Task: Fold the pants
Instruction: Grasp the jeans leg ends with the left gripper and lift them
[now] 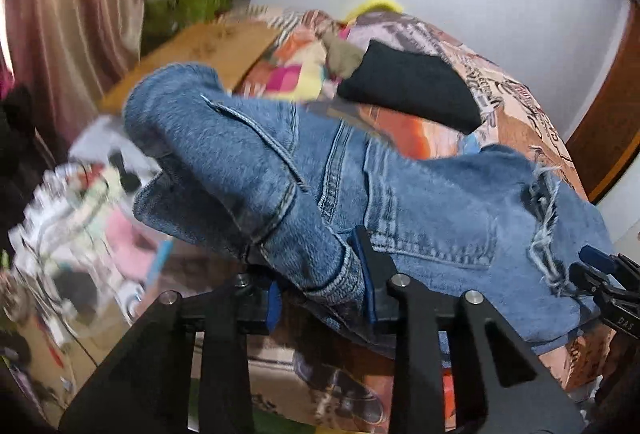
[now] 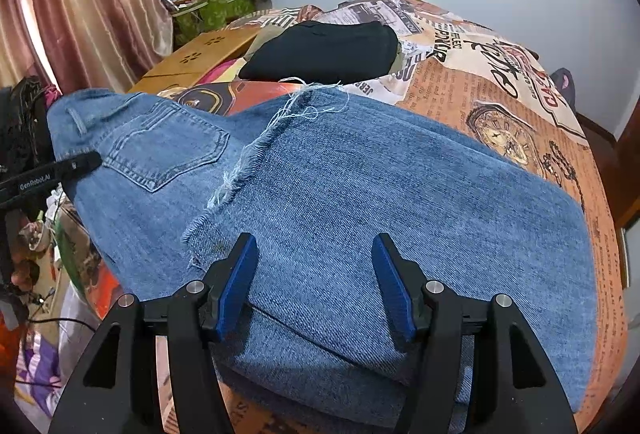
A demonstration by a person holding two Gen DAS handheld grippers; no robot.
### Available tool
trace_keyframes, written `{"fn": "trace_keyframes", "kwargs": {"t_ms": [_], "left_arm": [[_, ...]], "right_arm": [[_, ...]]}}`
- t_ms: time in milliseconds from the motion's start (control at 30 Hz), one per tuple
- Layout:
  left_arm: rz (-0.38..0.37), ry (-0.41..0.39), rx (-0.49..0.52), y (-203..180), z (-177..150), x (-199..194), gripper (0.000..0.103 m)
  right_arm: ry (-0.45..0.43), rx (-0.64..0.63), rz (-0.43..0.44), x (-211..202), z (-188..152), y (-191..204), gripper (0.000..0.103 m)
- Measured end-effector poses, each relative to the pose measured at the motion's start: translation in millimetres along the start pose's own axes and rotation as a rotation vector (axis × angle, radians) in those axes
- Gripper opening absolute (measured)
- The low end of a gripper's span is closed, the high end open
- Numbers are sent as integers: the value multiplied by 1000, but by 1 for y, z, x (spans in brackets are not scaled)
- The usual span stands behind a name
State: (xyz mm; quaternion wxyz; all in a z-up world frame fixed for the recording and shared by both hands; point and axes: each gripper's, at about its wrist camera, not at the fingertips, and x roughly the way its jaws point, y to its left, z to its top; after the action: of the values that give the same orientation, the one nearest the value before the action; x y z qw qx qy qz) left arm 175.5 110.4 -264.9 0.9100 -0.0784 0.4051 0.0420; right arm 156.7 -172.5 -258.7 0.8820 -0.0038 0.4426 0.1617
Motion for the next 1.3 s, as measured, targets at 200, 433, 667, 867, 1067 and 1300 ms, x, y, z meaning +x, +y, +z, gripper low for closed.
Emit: {"fn": "trace_keyframes", "kwargs": {"t_ms": [200, 433, 667, 867, 1067, 1300], "left_arm": [[-8, -123, 78, -27, 30, -31, 29], [-47, -244, 226, -87, 57, -64, 27], [-128, -296, 336, -152, 71, -83, 26], [-202, -321, 394, -204, 75, -95, 25], [-276, -310, 473, -256, 71, -98, 23], [-402, -240, 572, -312, 47, -92, 22]], "right_arm": [[-21, 57, -27, -19, -5, -22, 56], [-55, 153, -143, -54, -24, -70, 56], [-53, 250, -227, -76, -51, -115, 56], [-58, 291, -197, -67, -70, -124, 57], [-86, 300, -159, -68, -75, -128, 58], [-112, 311, -131, -68, -79, -129, 59]]}}
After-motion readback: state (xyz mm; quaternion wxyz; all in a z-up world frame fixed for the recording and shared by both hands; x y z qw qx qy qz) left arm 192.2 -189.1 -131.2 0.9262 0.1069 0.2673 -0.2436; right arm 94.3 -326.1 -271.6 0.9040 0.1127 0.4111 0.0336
